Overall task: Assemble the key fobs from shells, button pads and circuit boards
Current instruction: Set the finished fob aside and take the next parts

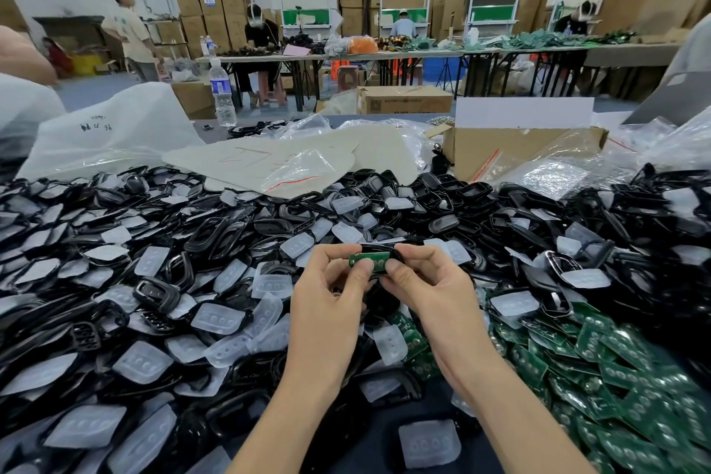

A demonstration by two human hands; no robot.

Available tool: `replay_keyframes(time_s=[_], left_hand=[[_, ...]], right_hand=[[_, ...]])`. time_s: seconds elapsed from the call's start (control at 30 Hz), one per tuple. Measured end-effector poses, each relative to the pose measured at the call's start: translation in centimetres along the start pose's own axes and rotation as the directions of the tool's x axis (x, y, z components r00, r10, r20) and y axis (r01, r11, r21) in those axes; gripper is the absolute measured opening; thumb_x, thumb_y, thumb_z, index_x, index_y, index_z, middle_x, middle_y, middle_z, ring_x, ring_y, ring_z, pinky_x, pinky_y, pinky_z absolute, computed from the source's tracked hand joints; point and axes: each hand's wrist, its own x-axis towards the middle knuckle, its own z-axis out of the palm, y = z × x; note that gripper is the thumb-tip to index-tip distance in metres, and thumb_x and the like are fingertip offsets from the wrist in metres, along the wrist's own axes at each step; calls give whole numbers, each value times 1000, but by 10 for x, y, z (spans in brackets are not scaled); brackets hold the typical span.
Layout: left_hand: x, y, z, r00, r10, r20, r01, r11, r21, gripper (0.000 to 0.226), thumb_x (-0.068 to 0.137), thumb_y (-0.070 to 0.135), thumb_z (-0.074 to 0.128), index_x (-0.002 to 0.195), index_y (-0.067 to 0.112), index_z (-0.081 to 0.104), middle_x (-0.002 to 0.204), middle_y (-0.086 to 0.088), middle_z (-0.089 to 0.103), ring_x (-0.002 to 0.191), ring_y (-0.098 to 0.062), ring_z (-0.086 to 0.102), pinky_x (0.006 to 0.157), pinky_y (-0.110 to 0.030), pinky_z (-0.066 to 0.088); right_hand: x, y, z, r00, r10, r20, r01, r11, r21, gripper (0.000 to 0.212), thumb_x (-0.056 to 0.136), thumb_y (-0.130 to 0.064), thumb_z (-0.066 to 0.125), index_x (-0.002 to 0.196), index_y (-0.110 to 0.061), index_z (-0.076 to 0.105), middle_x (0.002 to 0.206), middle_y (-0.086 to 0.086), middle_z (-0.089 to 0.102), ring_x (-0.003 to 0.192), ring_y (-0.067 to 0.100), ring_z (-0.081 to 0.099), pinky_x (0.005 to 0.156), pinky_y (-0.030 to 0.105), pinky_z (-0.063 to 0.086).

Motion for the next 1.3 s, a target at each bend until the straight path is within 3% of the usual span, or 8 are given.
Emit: replay_keyframes(time_s=[0.23, 0.5, 0.67, 0.83, 0.97, 1.1, 1.17, 1.3], left_hand=[[2, 0, -1, 1000, -13, 2, 13, 1000, -7, 26, 96, 17, 66, 90, 43, 64, 87, 4, 75, 77, -10, 69, 62, -20, 54], [2, -2, 0, 1000, -29, -7, 29, 1000, -10, 11, 97, 18, 66, 102, 27, 63, 91, 6, 76, 81, -11, 70, 63, -20, 54], [0, -4, 1, 999, -2, -45, 2, 1000, 18, 11, 96, 22, 67, 101, 32, 64, 98, 8, 74, 90, -12, 70, 65, -21, 55], [2, -8, 0, 994, 40, -98, -29, 993, 112, 11, 94, 25, 69, 103, 30, 65, 107, 4, 65, 95, -12, 65, 81, -35, 57], [2, -8, 0, 988, 77, -134, -57, 988, 147, 18, 92, 25, 71, 103, 36, 62, 101, 4, 62, 91, -3, 60, 76, -17, 49], [3, -9, 0, 987, 17, -158, -2, 996, 92, 28, 90, 27, 74, 106, 42, 55, 96, 6, 60, 85, -1, 61, 81, -38, 56], [3, -10, 0, 988, 18, -156, -3, 995, 99, 27, 90, 29, 74, 105, 42, 55, 93, 7, 61, 83, -2, 62, 81, -41, 57], [3, -11, 0, 989, 46, -137, -29, 992, 119, 28, 91, 32, 72, 106, 45, 52, 80, 19, 58, 71, 1, 58, 67, -21, 51]], right_hand=[[0, 0, -1, 1000, -6, 27, 6, 1000, -23, 17, 91, -5, 73, 92, -23, 74, 95, 4, 76, 98, 24, 74, 81, 24, 59], [0, 1, 0, 1000, -1, 30, 2, 1000, -30, 16, 90, -5, 74, 94, -21, 72, 95, 0, 76, 95, 20, 74, 80, 23, 59], [0, 3, 0, 999, -32, 33, 36, 993, -110, 17, 89, -6, 75, 96, -20, 70, 94, -5, 76, 90, 12, 73, 80, 24, 59], [-1, 2, 1, 997, -41, 59, 48, 990, -135, 20, 87, -13, 78, 89, -32, 71, 98, -4, 76, 93, 18, 74, 84, 27, 60], [-1, 3, 1, 998, -35, 44, 40, 991, -126, 17, 87, -13, 79, 90, -28, 71, 96, -2, 77, 90, 18, 75, 81, 25, 59], [-2, 2, 1, 999, -20, 51, 27, 990, -136, 18, 87, -14, 79, 88, -31, 73, 96, -2, 77, 90, 19, 75, 80, 23, 59], [-2, 1, 2, 999, -13, 49, 19, 990, -137, 19, 87, -14, 80, 88, -32, 73, 97, -2, 77, 90, 18, 76, 81, 24, 59], [-2, 0, 2, 998, 0, 66, 8, 993, -118, 20, 87, -15, 79, 87, -34, 74, 98, -2, 77, 90, 17, 76, 81, 24, 59]])
